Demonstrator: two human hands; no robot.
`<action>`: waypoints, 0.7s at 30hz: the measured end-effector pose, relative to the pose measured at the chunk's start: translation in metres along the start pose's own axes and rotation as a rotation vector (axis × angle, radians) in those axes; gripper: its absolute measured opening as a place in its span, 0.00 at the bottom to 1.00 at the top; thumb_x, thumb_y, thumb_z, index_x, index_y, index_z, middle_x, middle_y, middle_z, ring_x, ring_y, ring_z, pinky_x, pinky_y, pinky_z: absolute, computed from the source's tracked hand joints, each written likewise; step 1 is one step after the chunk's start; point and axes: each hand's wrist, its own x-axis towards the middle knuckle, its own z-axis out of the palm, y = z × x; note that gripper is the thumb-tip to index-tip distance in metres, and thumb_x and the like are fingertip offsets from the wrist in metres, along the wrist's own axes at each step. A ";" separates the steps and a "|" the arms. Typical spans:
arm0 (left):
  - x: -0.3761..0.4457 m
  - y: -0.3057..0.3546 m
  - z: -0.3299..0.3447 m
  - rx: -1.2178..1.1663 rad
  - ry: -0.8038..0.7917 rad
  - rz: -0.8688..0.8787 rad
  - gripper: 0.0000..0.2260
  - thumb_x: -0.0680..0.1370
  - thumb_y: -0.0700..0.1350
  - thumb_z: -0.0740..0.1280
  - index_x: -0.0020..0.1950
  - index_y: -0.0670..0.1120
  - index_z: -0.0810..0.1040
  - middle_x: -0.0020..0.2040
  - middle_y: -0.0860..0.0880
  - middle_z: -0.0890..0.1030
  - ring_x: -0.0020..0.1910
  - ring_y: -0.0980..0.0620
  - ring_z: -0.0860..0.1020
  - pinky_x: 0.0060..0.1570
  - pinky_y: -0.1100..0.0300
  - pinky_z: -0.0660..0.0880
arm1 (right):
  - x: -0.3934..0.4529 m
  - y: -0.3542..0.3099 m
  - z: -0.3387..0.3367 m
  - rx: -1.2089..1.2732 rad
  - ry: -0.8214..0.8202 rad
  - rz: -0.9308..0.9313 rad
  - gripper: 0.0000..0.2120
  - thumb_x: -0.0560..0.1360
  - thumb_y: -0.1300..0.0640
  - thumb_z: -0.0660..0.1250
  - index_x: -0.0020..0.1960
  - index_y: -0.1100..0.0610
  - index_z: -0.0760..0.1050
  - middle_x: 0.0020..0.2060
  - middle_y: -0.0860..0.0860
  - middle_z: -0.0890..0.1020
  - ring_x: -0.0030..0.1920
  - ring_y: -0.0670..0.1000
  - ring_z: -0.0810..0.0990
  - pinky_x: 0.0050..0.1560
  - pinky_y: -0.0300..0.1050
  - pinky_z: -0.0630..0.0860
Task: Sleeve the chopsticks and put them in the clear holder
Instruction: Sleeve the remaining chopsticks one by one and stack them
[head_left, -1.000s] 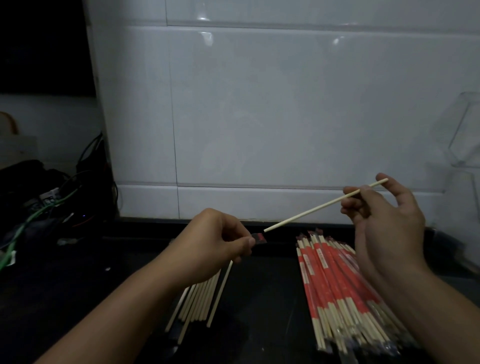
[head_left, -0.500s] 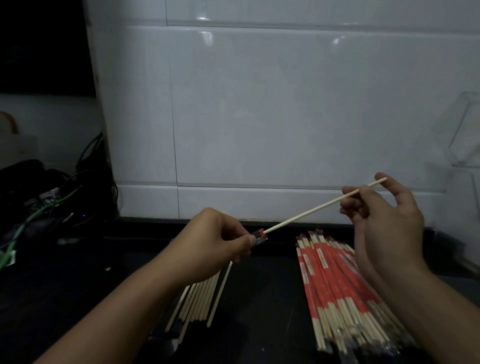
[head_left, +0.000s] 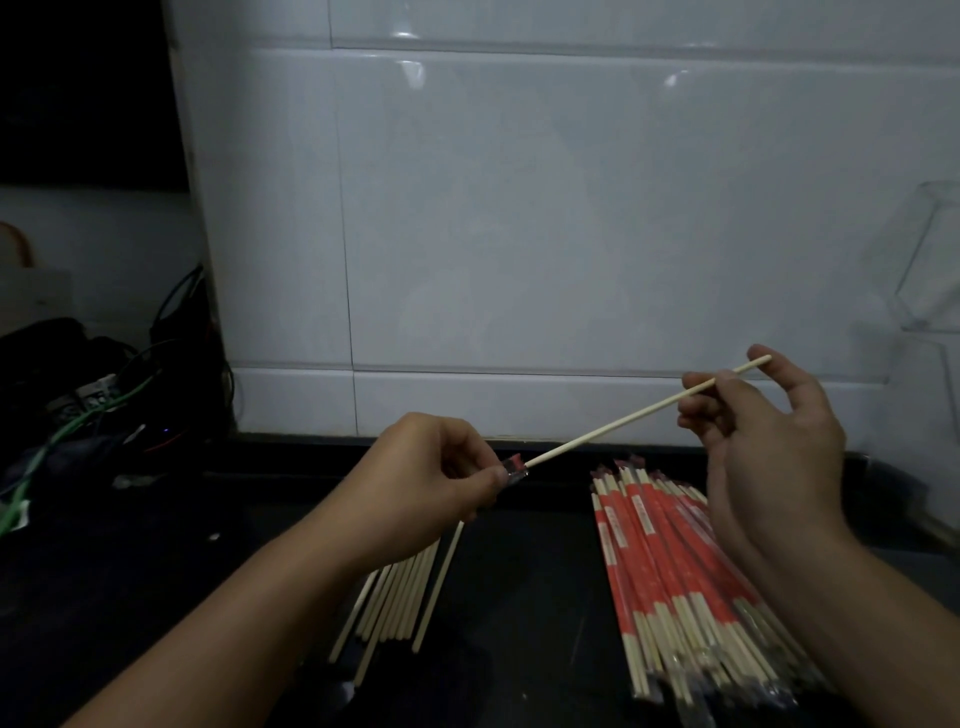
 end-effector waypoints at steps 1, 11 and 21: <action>0.000 0.001 0.000 0.000 -0.008 -0.001 0.06 0.75 0.50 0.74 0.40 0.50 0.82 0.34 0.49 0.84 0.31 0.57 0.80 0.35 0.61 0.78 | 0.000 0.000 0.000 0.003 0.003 0.001 0.16 0.80 0.67 0.61 0.65 0.54 0.71 0.40 0.58 0.82 0.33 0.47 0.79 0.39 0.39 0.79; 0.000 0.000 -0.002 0.029 0.001 0.006 0.07 0.75 0.50 0.73 0.39 0.50 0.83 0.35 0.48 0.84 0.36 0.51 0.83 0.43 0.49 0.82 | 0.001 0.001 0.001 0.018 0.004 0.016 0.16 0.80 0.67 0.61 0.65 0.54 0.71 0.41 0.59 0.82 0.33 0.47 0.79 0.39 0.40 0.79; 0.000 0.001 0.000 0.016 -0.018 0.029 0.02 0.76 0.49 0.73 0.44 0.53 0.84 0.36 0.52 0.85 0.37 0.52 0.83 0.45 0.49 0.82 | 0.001 0.001 0.000 -0.007 0.000 0.011 0.16 0.80 0.66 0.62 0.65 0.53 0.71 0.41 0.59 0.83 0.34 0.47 0.80 0.39 0.39 0.79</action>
